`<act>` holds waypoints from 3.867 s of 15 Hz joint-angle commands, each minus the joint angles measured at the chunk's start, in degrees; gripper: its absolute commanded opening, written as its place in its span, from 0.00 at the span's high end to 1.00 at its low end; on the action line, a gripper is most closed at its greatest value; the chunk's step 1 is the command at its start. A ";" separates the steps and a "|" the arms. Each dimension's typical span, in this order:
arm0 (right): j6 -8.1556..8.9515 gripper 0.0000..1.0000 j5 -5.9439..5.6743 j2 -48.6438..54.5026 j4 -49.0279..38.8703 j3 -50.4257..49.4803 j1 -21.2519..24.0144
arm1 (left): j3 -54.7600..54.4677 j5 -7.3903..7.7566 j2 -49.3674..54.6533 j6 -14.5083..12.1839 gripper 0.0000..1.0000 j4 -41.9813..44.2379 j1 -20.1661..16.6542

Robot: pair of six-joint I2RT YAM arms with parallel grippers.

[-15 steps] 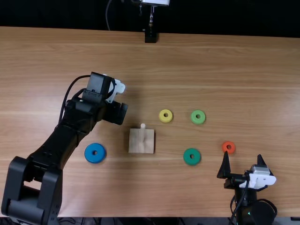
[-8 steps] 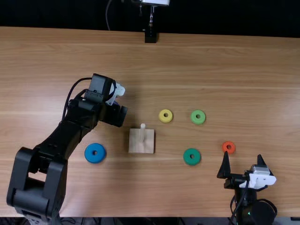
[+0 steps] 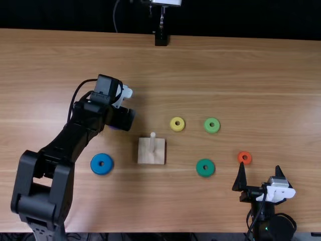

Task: Build the Hanoi tower: stack the rings onto the peg from bottom to top in this color order: purple, dark blue, light blue, dark green, light green, yellow, orange.

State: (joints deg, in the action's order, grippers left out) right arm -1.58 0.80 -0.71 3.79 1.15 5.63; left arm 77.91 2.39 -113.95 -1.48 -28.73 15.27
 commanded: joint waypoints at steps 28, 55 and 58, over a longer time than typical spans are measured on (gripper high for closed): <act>-0.10 0.00 -0.27 0.71 0.17 -0.27 -0.18 | 3.65 0.14 5.49 -3.80 1.00 -2.70 0.47; -0.10 0.00 -0.38 0.71 0.17 -0.27 -0.18 | 28.44 1.30 15.34 6.54 1.00 -43.83 17.16; -0.10 0.00 -0.27 0.71 0.17 -0.27 -0.18 | 28.44 1.30 15.16 7.91 1.00 -43.30 18.75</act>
State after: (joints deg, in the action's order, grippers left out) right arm -1.58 0.82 -0.73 3.79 1.15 5.63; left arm 104.29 3.40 -99.46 5.32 -72.31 33.15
